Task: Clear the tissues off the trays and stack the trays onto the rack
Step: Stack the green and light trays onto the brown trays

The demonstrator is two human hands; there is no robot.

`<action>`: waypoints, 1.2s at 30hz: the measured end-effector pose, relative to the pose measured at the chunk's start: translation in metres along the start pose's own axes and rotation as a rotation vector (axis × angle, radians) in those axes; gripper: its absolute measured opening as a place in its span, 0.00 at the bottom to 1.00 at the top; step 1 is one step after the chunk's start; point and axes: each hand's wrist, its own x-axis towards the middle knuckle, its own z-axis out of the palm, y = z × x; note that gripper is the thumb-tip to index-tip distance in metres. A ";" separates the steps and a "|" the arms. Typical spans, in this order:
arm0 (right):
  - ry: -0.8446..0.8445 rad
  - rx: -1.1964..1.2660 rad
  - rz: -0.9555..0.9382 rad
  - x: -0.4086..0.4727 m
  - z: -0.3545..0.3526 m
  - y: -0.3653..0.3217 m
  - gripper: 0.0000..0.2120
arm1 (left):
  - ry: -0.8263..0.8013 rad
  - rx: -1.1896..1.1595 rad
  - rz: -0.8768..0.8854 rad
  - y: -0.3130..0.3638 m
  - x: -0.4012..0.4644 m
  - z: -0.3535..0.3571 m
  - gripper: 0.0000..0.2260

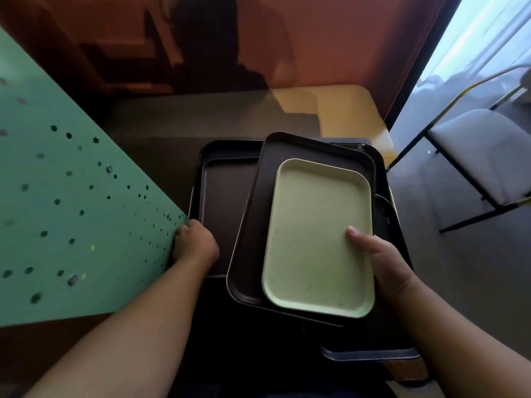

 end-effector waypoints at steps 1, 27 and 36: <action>-0.009 -0.001 0.003 0.001 0.000 0.000 0.30 | 0.000 -0.087 -0.024 0.003 -0.001 -0.003 0.23; -0.077 0.001 -0.162 -0.054 -0.014 -0.012 0.27 | -0.684 -1.268 0.357 0.022 -0.132 -0.081 0.22; -0.029 -0.476 -0.606 -0.063 -0.070 -0.032 0.31 | -0.538 -1.104 0.629 0.079 -0.147 -0.036 0.26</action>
